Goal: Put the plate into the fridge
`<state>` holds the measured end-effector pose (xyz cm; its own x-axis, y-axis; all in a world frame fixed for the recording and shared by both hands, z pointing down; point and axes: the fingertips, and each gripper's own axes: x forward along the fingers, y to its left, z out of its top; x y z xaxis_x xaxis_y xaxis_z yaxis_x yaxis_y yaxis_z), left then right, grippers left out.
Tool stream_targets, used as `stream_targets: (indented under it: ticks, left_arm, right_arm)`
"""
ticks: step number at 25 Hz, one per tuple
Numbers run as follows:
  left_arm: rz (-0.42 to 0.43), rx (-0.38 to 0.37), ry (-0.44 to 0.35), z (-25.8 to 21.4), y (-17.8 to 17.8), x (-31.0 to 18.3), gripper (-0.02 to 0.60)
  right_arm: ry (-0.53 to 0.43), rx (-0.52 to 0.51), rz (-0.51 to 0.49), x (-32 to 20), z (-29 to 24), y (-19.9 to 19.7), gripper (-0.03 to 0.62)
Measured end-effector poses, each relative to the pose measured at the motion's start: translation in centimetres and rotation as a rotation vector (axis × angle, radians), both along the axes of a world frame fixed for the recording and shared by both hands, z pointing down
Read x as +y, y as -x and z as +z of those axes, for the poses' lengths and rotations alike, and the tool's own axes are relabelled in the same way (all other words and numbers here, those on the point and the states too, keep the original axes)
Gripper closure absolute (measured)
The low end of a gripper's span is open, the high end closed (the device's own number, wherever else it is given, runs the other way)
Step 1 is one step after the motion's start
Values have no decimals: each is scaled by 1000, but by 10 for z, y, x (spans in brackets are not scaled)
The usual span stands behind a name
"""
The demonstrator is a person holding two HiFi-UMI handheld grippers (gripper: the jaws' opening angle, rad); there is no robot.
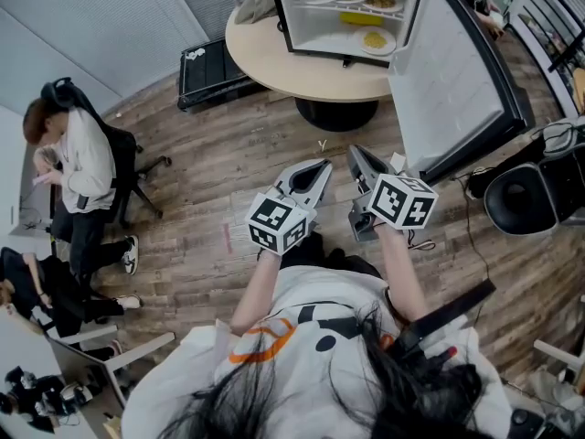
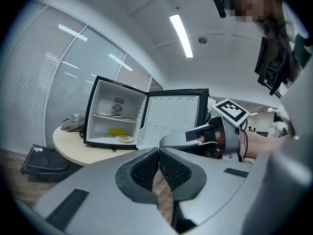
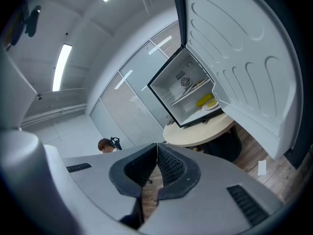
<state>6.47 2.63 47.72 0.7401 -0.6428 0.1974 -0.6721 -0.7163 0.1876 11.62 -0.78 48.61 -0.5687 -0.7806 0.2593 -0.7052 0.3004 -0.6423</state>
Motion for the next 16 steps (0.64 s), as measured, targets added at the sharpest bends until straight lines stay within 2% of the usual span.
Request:
stream_targets:
  ticks: [16]
  left_arm:
    - [-13,1,-6,-3,3,-4,571]
  right_arm:
    - [1,6,-13,-6,2,2,577]
